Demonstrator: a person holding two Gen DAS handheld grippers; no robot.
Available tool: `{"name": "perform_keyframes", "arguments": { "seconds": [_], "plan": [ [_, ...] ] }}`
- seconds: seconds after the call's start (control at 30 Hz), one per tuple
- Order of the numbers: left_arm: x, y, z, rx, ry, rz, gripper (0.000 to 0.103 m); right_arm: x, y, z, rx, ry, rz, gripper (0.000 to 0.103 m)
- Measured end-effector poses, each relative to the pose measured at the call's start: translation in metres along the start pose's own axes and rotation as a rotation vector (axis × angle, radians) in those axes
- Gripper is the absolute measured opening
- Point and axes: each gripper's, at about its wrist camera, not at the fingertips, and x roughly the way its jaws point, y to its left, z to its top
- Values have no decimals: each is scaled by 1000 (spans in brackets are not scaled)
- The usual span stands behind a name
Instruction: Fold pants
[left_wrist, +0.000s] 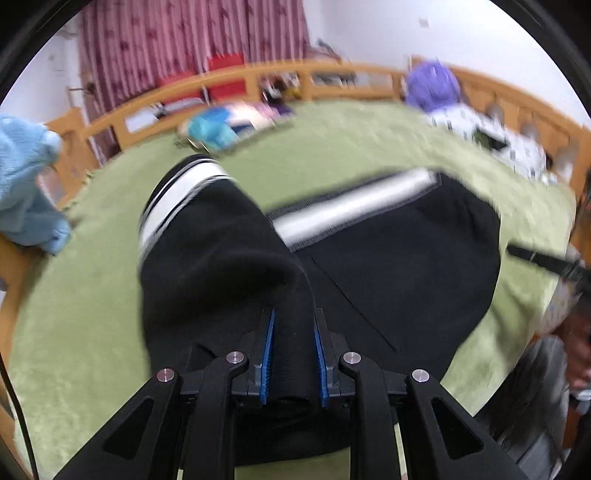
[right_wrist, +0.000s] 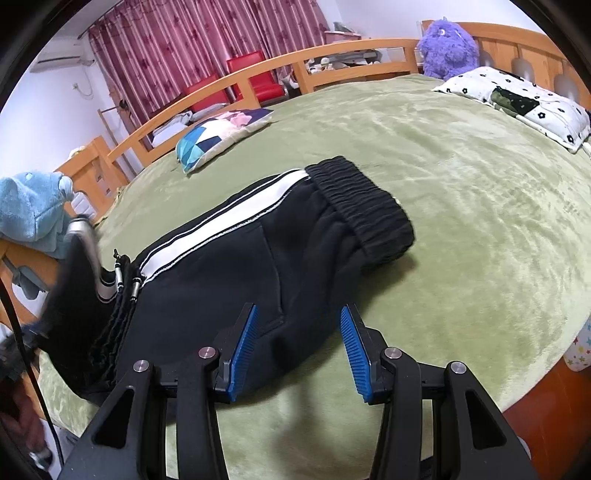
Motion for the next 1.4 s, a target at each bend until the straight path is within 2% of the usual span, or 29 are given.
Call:
{"name": "perform_keyframes", "arguments": {
  "seconds": [0.07, 0.1, 0.13, 0.2, 0.27, 0.37, 0.4, 0.47, 0.73, 0.87, 0.93, 0.97, 1.03, 1.13, 1.23, 1.4],
  "plan": [
    [8, -7, -4, 19, 10, 3, 19, -2, -2, -3, -12, -2, -10, 46],
    [4, -8, -6, 19, 1, 0, 23, -2, -2, -4, -18, -3, -11, 46],
    [0, -5, -6, 12, -8, -20, 27, -2, -2, -5, -25, -1, -9, 48],
    [-11, 6, -1, -38, -14, -106, 38, 1, 1, -8, -38, 7, -2, 48],
    [-22, 17, -2, -77, -27, -134, 43, 7, 9, -9, -52, 25, 14, 48],
    [-39, 36, -10, -110, -65, -115, 43, 15, 31, -6, -73, 48, 73, 48],
    [-42, 43, -13, -127, -69, -112, 50, 17, 42, -3, -84, 50, 98, 48],
    [-45, 64, -20, -182, -70, -86, 55, 20, 64, 0, -107, 50, 139, 48],
    [-41, 141, -62, -371, -22, -27, 55, 46, 162, 3, -178, 113, 343, 52],
    [-43, 163, -83, -417, -5, 5, 55, 80, 199, -3, -169, 194, 409, 57],
    [-42, 169, -90, -435, 5, 10, 55, 102, 209, -10, -153, 258, 389, 56],
    [-42, 171, -93, -444, 7, 12, 55, 114, 212, -14, -139, 294, 383, 56],
    [-41, 175, -95, -461, 11, 12, 55, 125, 214, -18, -103, 330, 390, 28],
    [-37, 174, -94, -472, 25, 1, 55, 106, 220, -13, -167, 262, 422, 19],
    [-34, 162, -82, -443, 30, -2, 55, 80, 225, -4, -266, 173, 390, 17],
    [-31, 138, -59, -386, 28, 6, 55, 47, 200, 31, -303, 59, 354, 16]
  ]
}}
